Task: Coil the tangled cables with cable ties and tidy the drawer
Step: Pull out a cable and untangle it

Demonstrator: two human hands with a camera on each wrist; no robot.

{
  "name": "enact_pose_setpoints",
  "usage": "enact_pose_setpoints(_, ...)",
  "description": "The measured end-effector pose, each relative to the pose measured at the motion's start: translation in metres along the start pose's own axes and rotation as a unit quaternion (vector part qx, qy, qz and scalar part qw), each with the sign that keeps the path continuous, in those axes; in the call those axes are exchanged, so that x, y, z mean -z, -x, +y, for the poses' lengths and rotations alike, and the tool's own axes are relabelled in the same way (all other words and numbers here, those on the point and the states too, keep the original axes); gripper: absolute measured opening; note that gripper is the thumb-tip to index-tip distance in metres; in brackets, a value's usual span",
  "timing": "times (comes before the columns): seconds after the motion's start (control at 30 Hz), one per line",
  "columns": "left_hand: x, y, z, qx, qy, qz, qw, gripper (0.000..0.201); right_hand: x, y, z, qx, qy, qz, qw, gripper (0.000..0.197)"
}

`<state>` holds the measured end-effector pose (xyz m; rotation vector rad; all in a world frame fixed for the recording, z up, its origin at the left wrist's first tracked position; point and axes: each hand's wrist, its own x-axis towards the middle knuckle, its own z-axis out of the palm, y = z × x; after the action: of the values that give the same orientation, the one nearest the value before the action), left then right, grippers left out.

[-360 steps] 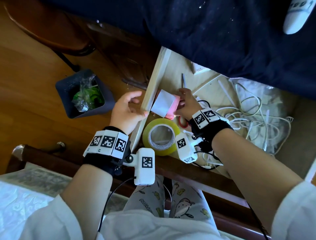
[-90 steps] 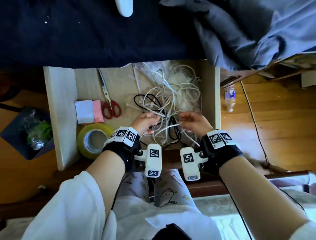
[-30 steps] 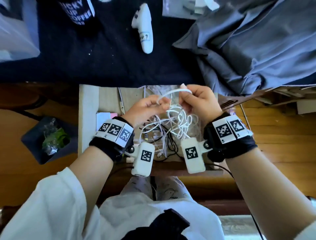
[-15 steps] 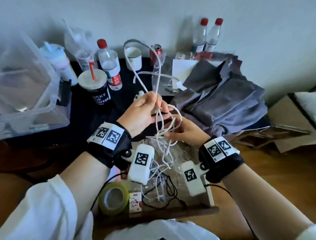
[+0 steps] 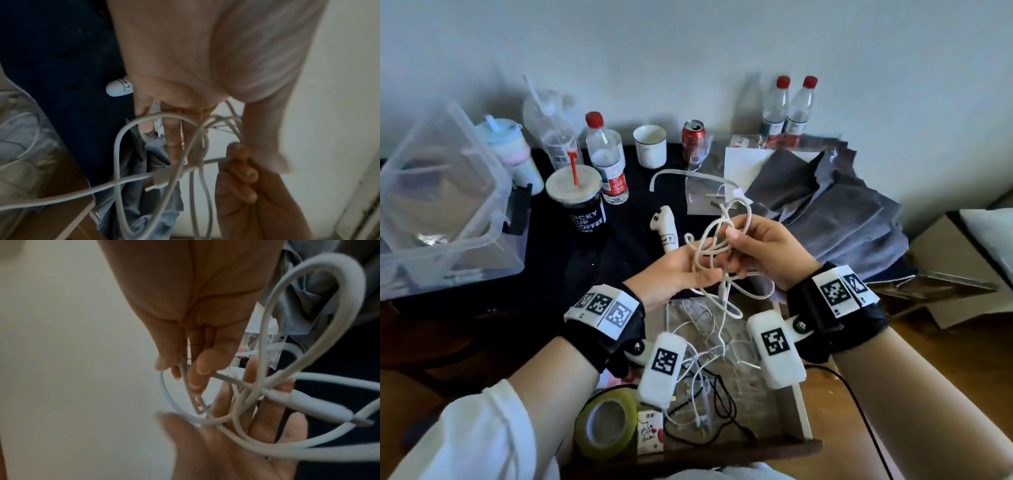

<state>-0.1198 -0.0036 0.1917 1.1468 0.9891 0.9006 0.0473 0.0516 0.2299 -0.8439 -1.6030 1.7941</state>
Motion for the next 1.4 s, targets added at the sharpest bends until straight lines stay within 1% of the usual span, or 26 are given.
enact_pose_setpoints(0.1, -0.005, 0.001, 0.004, 0.013, -0.037, 0.053, 0.998, 0.011, 0.0, -0.001, 0.002, 0.013, 0.044, -0.02, 0.999, 0.013)
enact_pose_setpoints(0.13, -0.004, 0.002, 0.007, 0.015, -0.024, 0.075, 0.997, 0.006, 0.003, -0.001, 0.003, 0.019, 0.045, -0.007, 0.999, 0.014)
enact_pose_setpoints(0.2, 0.0, 0.003, 0.017, 0.013, 0.021, 0.112, 0.993, 0.025, 0.015, 0.0, 0.011, 0.019, 0.023, 0.05, 0.998, 0.013)
enact_pose_setpoints(0.27, 0.008, 0.003, 0.029, 0.003, 0.092, 0.119, 0.989, 0.032, 0.03, 0.003, 0.024, 0.005, 0.031, 0.092, 0.995, 0.015)
enact_pose_setpoints(0.3, 0.011, 0.003, 0.037, -0.006, 0.123, 0.112, 0.986, 0.032, 0.034, 0.004, 0.031, -0.01, 0.059, 0.089, 0.994, 0.018)
enact_pose_setpoints(0.4, 0.012, 0.0, 0.057, -0.032, 0.192, 0.092, 0.977, 0.035, 0.026, 0.008, 0.048, -0.057, 0.157, -0.002, 0.986, 0.04)
enact_pose_setpoints(0.47, 0.009, -0.001, 0.066, -0.036, 0.228, 0.082, 0.97, 0.034, 0.011, 0.007, 0.06, -0.092, 0.173, -0.057, 0.979, 0.049)
enact_pose_setpoints(0.5, 0.007, -0.001, 0.07, -0.041, 0.244, 0.079, 0.966, 0.033, 0.005, 0.006, 0.066, -0.109, 0.17, -0.081, 0.976, 0.048)
enact_pose_setpoints(0.57, 0.009, -0.001, 0.073, -0.057, 0.275, 0.079, 0.956, 0.034, -0.003, 0.005, 0.079, -0.136, 0.204, -0.119, 0.962, 0.027)
enact_pose_setpoints(0.6, 0.012, 0.001, 0.073, -0.062, 0.283, 0.091, 0.953, 0.034, -0.002, 0.005, 0.083, -0.144, 0.234, -0.129, 0.953, 0.016)
enact_pose_setpoints(0.63, 0.016, 0.003, 0.072, -0.064, 0.285, 0.108, 0.95, 0.032, 0.001, 0.006, 0.085, -0.147, 0.249, -0.124, 0.949, 0.019)
enact_pose_setpoints(0.7, 0.023, 0.01, 0.065, -0.061, 0.29, 0.136, 0.945, 0.022, 0.009, 0.007, 0.082, -0.134, 0.227, -0.081, 0.961, 0.028)
enact_pose_setpoints(0.73, 0.026, 0.014, 0.059, -0.056, 0.302, 0.143, 0.941, 0.019, 0.013, 0.007, 0.078, -0.124, 0.202, -0.062, 0.97, 0.028)
enact_pose_setpoints(0.77, 0.027, 0.017, 0.054, -0.05, 0.316, 0.148, 0.936, 0.019, 0.015, 0.007, 0.075, -0.112, 0.178, -0.054, 0.976, 0.025)
enact_pose_setpoints(0.83, 0.026, 0.02, 0.044, -0.039, 0.329, 0.154, 0.931, 0.02, 0.013, 0.009, 0.071, -0.103, 0.157, -0.07, 0.98, 0.018)
enact_pose_setpoints(0.87, 0.024, 0.02, 0.04, -0.035, 0.327, 0.154, 0.932, 0.018, 0.008, 0.01, 0.073, -0.106, 0.162, -0.09, 0.977, 0.027)
enact_pose_setpoints(0.93, 0.016, 0.017, 0.038, -0.035, 0.326, 0.145, 0.933, 0.012, -0.007, 0.013, 0.08, -0.133, 0.163, -0.138, 0.968, 0.055)
enact_pose_setpoints(0.97, 0.013, 0.015, 0.038, -0.034, 0.329, 0.14, 0.933, 0.01, -0.017, 0.014, 0.084, -0.153, 0.155, -0.157, 0.963, 0.064)
enact_pose_setpoints(1.0, 0.01, 0.014, 0.04, -0.034, 0.333, 0.136, 0.933, 0.01, -0.026, 0.014, 0.089, -0.166, 0.151, -0.169, 0.96, 0.066)
enact_pose_setpoints(1.03, 0.008, 0.014, 0.041, -0.033, 0.339, 0.134, 0.931, 0.01, -0.035, 0.015, 0.095, -0.176, 0.155, -0.178, 0.956, 0.061)
enact_pose_setpoints(1.1, 0.007, 0.014, 0.042, -0.039, 0.352, 0.133, 0.926, 0.01, -0.047, 0.019, 0.105, -0.188, 0.172, -0.186, 0.949, 0.033)
enact_pose_setpoints(1.13, 0.007, 0.015, 0.04, -0.044, 0.352, 0.137, 0.925, 0.011, -0.049, 0.021, 0.11, -0.195, 0.178, -0.185, 0.947, 0.018)
enact_pose_setpoints(1.17, 0.008, 0.017, 0.039, -0.049, 0.351, 0.142, 0.924, 0.016, -0.048, 0.024, 0.114, -0.2, 0.18, -0.175, 0.947, 0.017)
enact_pose_setpoints(1.23, 0.012, 0.022, 0.031, -0.056, 0.359, 0.169, 0.916, 0.028, -0.038, 0.026, 0.116, -0.197, 0.172, -0.119, 0.958, 0.029)
enact_pose_setpoints(1.3, 0.017, 0.027, 0.02, -0.055, 0.374, 0.212, 0.901, 0.036, -0.021, 0.024, 0.108, -0.159, 0.144, -0.048, 0.976, 0.033)
enact_pose_setpoints(1.4, 0.024, 0.034, 0.0, -0.026, 0.411, 0.285, 0.866, 0.032, -0.002, 0.016, 0.078, -0.095, 0.071, 0.018, 0.993, 0.039)
